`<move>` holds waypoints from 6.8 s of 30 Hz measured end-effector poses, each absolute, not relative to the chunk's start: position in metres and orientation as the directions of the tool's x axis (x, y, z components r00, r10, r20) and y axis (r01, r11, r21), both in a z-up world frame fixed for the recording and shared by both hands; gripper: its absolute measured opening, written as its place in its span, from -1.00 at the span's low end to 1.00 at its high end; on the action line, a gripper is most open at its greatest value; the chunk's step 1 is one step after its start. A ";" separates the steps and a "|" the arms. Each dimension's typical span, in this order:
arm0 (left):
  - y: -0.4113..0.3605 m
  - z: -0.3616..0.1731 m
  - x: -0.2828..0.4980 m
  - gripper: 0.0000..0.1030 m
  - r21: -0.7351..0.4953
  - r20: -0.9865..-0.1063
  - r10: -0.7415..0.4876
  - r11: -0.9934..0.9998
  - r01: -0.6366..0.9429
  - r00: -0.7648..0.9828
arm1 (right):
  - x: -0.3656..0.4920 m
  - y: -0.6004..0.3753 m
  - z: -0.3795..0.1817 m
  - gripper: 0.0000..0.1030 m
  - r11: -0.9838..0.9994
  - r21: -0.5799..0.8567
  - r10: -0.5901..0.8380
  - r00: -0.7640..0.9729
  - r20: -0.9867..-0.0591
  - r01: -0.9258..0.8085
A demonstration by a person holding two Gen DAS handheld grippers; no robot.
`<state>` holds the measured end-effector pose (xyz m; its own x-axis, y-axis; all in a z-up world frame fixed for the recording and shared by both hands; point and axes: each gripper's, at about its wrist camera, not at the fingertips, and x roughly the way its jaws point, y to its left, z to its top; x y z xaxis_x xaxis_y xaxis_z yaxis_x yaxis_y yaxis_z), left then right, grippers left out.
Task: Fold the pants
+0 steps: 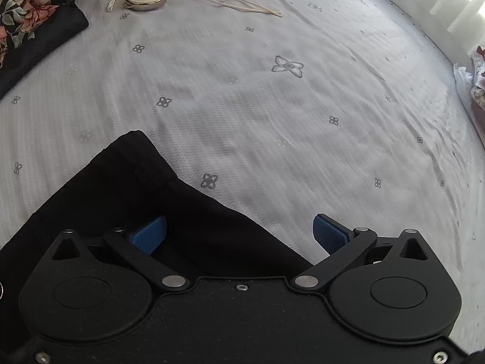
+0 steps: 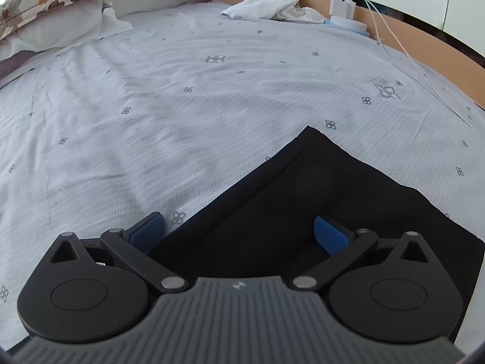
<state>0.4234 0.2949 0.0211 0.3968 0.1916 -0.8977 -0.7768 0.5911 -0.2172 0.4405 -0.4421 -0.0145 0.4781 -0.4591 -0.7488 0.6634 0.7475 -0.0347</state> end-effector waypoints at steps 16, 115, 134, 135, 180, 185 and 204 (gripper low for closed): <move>0.298 0.067 0.379 -0.99 -0.286 -0.809 0.220 0.663 -0.692 0.545 | 0.366 -0.499 0.039 -0.92 0.693 0.290 -0.247 0.595 -0.765 0.660; 0.317 0.054 0.049 -0.99 -0.277 -0.755 0.264 0.701 -0.657 0.600 | -0.008 -0.507 0.015 -0.88 0.685 0.155 -0.566 0.654 -0.502 0.712; 0.292 0.045 0.043 0.18 -0.400 -0.689 0.083 0.785 -0.473 0.720 | -0.048 -0.479 0.055 0.42 0.777 0.185 -0.487 0.761 -0.428 0.601; 0.294 0.044 0.047 0.24 -0.409 -0.683 0.083 0.779 -0.475 0.725 | -0.052 -0.470 0.062 0.46 0.798 0.183 -0.471 0.783 -0.407 0.574; 0.288 0.031 0.022 -0.71 -0.060 -0.606 0.458 0.789 -0.612 0.650 | 0.004 -0.097 0.016 0.92 0.915 -0.232 0.185 0.854 -0.485 -0.330; 0.294 0.030 0.015 -0.01 -0.065 -0.631 0.527 0.695 -0.716 0.569 | 0.008 -0.100 0.010 0.94 0.923 -0.207 0.186 0.847 -0.497 -0.325; 0.312 0.028 0.079 -0.16 -0.386 -0.617 0.245 0.734 -0.559 0.747 | 0.013 -0.100 0.003 0.96 0.929 -0.149 0.237 0.855 -0.461 -0.338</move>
